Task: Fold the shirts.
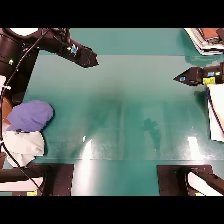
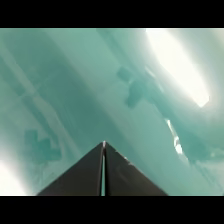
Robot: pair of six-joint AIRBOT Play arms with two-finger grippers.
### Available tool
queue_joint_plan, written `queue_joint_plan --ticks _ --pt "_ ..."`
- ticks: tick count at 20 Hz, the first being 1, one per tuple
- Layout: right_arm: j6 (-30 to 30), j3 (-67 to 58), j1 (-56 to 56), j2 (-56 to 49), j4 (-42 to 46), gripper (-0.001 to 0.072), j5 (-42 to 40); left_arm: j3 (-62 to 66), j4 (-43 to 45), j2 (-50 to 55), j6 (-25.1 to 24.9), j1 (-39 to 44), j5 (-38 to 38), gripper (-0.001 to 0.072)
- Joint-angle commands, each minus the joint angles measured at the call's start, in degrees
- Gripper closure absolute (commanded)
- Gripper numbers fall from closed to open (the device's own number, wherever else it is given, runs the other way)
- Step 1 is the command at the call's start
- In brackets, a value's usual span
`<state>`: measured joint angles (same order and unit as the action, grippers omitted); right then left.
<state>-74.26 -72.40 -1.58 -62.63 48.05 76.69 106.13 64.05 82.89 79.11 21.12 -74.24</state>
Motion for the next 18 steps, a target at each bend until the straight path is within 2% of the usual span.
queue_joint_plan --ticks 1,2,3,6,7,14,16,17,18 --pt "-0.04 0.02 -0.04 0.04 0.0 0.0695 1.92 0.0 0.07 -0.04 -0.2 0.0 5.55 0.0686" --pt "-0.04 0.02 -0.02 0.04 -0.04 0.0694 1.92 0.07 0.87 -0.04 -0.61 -0.44 5.68 0.0686" --pt "-0.04 0.02 -0.04 0.04 -0.04 0.0695 1.88 0.04 2.21 -0.24 -0.48 -1.33 2.62 0.0686" --pt "-0.04 0.02 -0.04 0.04 -0.04 0.0694 1.77 -0.46 6.43 -1.75 -3.17 -7.52 -11.34 0.0687" --pt "-0.04 0.02 -0.04 0.04 -0.07 0.0694 1.79 -1.27 7.28 -3.13 -3.34 -10.49 -13.86 0.0686" --pt "-0.02 0.02 -0.04 0.04 -0.02 0.0694 1.55 -20.06 12.74 -16.85 -2.32 -37.16 -13.73 0.0685" --pt "-0.02 0.02 -0.07 0.04 -0.04 0.0694 0.85 -26.73 14.71 -17.31 0.81 -43.12 -13.53 0.0681" --pt "-0.04 0.02 -0.07 0.04 -0.04 0.0695 0.7 -30.47 16.57 -17.31 2.05 -45.27 -12.72 0.043" --pt "-0.04 0.02 -0.07 0.04 -0.04 0.0695 0.52 -34.05 18.36 -17.31 3.32 -46.6 -11.28 0.0062"
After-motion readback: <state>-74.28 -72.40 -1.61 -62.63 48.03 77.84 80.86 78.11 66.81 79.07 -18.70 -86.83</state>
